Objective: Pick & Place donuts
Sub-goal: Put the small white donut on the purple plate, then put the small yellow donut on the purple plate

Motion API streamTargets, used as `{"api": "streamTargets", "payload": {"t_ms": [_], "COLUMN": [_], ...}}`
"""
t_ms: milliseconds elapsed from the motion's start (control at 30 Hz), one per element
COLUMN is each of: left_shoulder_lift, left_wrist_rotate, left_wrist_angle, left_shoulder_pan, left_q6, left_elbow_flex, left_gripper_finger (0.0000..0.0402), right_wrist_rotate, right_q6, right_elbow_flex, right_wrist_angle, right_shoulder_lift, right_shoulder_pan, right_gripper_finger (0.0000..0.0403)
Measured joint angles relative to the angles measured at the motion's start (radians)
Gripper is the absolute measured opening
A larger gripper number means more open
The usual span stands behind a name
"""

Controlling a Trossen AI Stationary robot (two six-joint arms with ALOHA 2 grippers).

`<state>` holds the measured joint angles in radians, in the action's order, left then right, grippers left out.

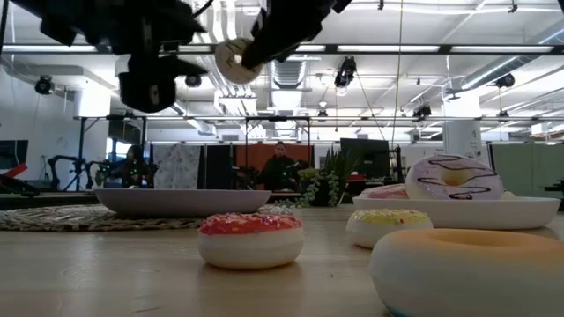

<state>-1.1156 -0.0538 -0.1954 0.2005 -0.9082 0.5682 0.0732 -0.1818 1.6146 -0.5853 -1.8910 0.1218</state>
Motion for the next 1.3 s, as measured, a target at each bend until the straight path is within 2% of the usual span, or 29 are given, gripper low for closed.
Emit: {"api": "streamTargets", "payload": {"t_ms": [100,200,333,600,767,867,967,1300], "left_shoulder_lift": [0.073,0.152,0.247,0.347,0.352,0.352,0.353,0.354], "left_wrist_rotate": [0.147,0.316,0.469,0.501,0.500,0.501,0.501,0.501], "left_wrist_angle": [0.137,0.267,0.332,0.512,0.576,0.581,0.582,0.605], "left_shoulder_pan": [0.009,0.038,0.095,0.176,0.200,0.211,0.227,0.273], "left_q6": [0.015,0.018,0.017,-0.043,-0.054,-0.051,-0.051,-0.044], "left_elbow_flex": [0.000,0.000,0.000,0.002,0.002,0.002,0.002,0.002], "left_gripper_finger": [0.0166,0.0164,0.0162,0.0162,0.0162,0.0162,0.0162,0.0162], "right_wrist_rotate": [0.022,0.087,0.140,0.326,0.340,0.295,0.196,-0.035], "right_q6": [0.171,0.343,0.505,0.645,0.709,0.706,0.684,0.492], "right_elbow_flex": [0.000,0.002,0.049,0.179,0.235,0.285,0.328,0.413], "right_wrist_angle": [-0.012,-0.003,-0.006,-0.068,-0.092,-0.132,-0.200,-0.368], "right_shoulder_lift": [-0.035,-0.104,-0.209,-0.344,-0.398,-0.425,-0.440,-0.418], "right_shoulder_pan": [-0.028,-0.062,-0.087,-0.122,-0.127,-0.127,-0.127,-0.119], "right_gripper_finger": [0.0018,0.0018,0.0018,0.0026,0.0055,0.0082,0.0110,0.0189]}}
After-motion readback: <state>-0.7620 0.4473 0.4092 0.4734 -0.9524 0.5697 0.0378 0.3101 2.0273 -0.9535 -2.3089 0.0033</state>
